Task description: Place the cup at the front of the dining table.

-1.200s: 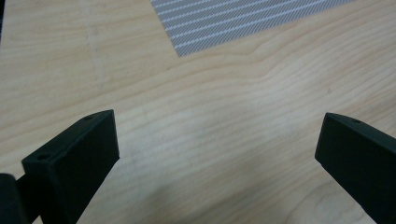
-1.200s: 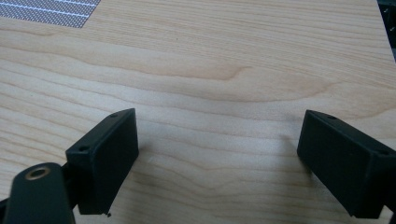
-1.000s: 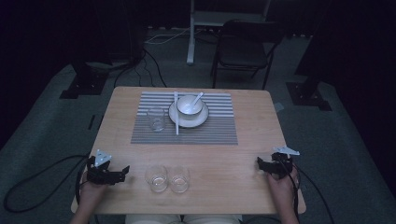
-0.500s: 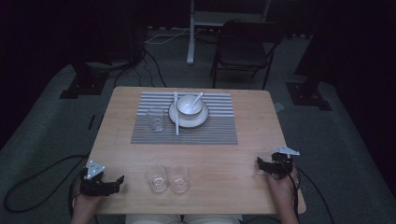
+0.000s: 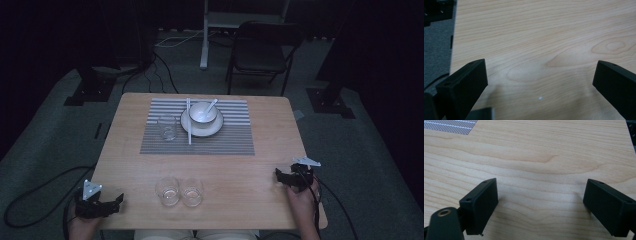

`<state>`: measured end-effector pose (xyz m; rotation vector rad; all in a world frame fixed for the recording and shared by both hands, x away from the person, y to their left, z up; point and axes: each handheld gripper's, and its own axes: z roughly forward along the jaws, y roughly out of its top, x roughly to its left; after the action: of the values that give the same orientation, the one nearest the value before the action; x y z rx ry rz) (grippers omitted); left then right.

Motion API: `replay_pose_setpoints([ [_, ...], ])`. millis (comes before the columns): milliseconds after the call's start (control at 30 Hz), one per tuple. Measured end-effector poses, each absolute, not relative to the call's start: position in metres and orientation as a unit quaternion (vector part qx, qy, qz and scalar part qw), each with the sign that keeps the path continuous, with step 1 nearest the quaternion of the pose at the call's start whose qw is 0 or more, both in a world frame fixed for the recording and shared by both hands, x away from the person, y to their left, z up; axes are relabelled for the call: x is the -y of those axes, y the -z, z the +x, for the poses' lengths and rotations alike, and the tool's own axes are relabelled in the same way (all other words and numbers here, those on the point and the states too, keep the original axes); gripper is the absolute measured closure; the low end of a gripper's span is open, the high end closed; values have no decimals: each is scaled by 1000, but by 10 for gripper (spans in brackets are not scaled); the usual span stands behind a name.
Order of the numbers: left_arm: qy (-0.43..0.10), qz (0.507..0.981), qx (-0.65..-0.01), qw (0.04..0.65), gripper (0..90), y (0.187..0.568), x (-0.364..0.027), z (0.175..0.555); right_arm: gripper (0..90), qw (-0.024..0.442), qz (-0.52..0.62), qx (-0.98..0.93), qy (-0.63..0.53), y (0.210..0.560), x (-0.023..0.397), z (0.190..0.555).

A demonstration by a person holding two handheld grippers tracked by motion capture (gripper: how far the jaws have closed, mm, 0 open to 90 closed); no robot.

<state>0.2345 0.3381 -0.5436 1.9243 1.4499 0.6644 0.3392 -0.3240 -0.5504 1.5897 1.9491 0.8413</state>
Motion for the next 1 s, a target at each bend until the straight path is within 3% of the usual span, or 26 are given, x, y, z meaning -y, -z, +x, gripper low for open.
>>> replay_pose_setpoints([
  [733,-281,667,-621,302,0,544,-369,202,119,242,582,-713,-308,550,324,339],
  [1000,-301,661,-637,258,0,542,-368,197,119,242,582,-713,-308,550,324,339],
])
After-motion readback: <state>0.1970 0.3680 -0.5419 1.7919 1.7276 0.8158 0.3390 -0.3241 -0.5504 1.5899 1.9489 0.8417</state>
